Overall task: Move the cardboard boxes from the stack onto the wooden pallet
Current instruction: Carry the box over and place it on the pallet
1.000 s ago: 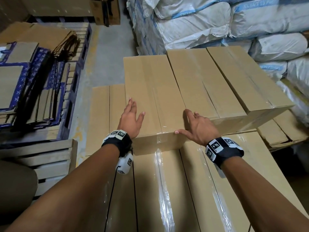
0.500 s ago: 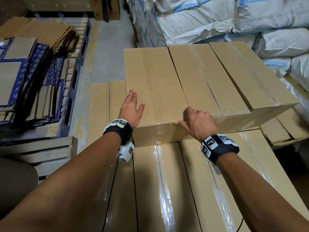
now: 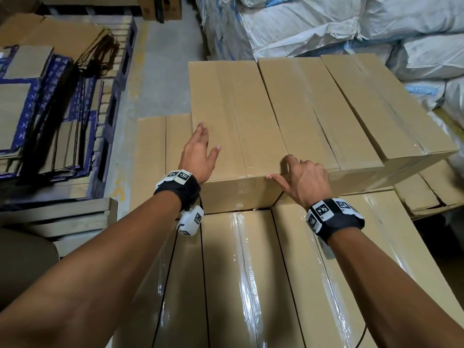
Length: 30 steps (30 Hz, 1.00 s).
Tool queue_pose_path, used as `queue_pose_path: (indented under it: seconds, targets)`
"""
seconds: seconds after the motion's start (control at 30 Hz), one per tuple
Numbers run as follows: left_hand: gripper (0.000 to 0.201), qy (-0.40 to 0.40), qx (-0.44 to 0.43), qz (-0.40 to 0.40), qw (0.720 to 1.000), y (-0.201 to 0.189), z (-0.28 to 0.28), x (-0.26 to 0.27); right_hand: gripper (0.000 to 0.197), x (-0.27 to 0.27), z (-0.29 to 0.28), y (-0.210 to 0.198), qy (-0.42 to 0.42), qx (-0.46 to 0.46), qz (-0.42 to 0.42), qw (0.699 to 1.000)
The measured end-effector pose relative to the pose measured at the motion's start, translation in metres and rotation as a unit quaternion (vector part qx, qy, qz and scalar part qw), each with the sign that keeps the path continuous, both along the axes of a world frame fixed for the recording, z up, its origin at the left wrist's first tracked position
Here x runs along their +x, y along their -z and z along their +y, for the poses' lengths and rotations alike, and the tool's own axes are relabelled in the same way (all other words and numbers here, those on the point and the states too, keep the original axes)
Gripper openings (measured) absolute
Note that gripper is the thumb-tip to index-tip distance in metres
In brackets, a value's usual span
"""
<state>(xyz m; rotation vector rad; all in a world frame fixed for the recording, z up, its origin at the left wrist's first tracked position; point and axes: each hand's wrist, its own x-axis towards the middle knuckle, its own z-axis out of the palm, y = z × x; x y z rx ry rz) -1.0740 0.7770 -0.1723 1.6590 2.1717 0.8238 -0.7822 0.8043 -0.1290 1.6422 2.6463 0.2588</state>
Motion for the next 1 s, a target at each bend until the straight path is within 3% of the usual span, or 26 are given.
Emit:
queue_pose_path:
  seconds: [0.23, 0.47, 0.6, 0.7, 0.83, 1.0]
  targets:
    - [0.062, -0.018, 0.01, 0.005, 1.0, 0.01, -0.001, -0.004, 0.067, -0.005, 0.0, 0.014, 0.001, 0.013, 0.002, 1.0]
    - [0.063, 0.0, -0.044, 0.038, 0.998, 0.01, 0.003, -0.005, 0.064, -0.007, -0.001, 0.016, -0.004, 0.004, -0.016, 1.0]
    - [0.059, 0.033, -0.089, 0.098, 0.991, -0.008, 0.005, 0.0, 0.048, -0.001, -0.006, 0.008, -0.009, -0.047, 0.03, 0.998]
    - [0.063, 0.062, -0.149, 0.086, 0.983, -0.027, -0.001, 0.0, 0.038, 0.007, -0.005, 0.001, -0.004, -0.145, 0.07, 0.987]
    - [0.066, 0.087, -0.193, 0.074, 0.975, -0.041, -0.048, 0.016, 0.037, 0.02, -0.044, -0.008, 0.024, -0.185, 0.157, 0.97]
    - [0.053, 0.095, -0.182, 0.027, 0.978, -0.05, -0.155, 0.055, 0.024, 0.059, -0.143, 0.012, 0.044, -0.184, 0.268, 0.945]
